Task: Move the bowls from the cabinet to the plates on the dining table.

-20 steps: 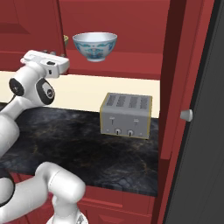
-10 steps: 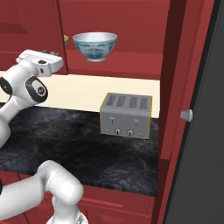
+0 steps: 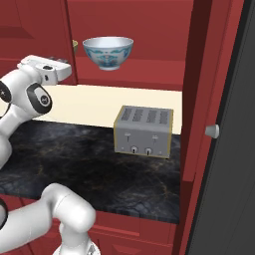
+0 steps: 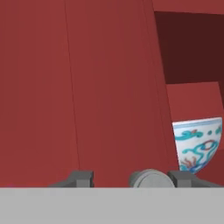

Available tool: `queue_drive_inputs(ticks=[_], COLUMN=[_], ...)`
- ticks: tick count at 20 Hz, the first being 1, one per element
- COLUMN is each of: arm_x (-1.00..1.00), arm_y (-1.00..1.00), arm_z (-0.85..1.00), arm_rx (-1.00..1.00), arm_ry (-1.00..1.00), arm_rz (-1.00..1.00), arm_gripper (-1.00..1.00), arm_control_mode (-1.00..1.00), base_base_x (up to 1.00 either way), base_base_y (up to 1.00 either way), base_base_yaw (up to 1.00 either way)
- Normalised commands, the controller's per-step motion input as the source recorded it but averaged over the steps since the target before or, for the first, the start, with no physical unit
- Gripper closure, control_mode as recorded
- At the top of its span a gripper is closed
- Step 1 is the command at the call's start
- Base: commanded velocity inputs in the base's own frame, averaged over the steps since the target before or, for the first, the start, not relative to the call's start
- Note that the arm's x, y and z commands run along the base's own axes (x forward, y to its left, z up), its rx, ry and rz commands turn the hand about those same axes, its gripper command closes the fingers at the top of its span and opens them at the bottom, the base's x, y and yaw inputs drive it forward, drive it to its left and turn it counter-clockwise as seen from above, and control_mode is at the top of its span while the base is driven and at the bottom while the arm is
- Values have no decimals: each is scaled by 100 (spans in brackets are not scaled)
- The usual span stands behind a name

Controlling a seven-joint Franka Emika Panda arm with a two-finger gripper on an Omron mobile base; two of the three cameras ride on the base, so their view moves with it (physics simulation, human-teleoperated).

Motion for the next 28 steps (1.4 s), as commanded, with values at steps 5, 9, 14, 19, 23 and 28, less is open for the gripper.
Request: queue_drive_inputs(ticks=[5, 9, 14, 19, 23, 28], arm_x=[-1, -10, -13, -21, -29, -31], arm_y=[0, 0, 1, 2, 2, 0], arm_z=[0, 16, 29, 29, 32, 41], arm_rx=[0, 0, -1, -5, -6, -5], arm_ry=[0, 0, 0, 0, 3, 7], arm_rz=[0, 0, -4, -7, -9, -10], arm_gripper=[100, 100, 100, 100, 100, 100], arm_control_mode=[-100, -100, -100, -100, -100, -100], base_base_x=[0, 0, 0, 0, 0, 0], base_base_y=[0, 0, 0, 0, 0, 0], base_base_yaw=[0, 0, 0, 0, 0, 0])
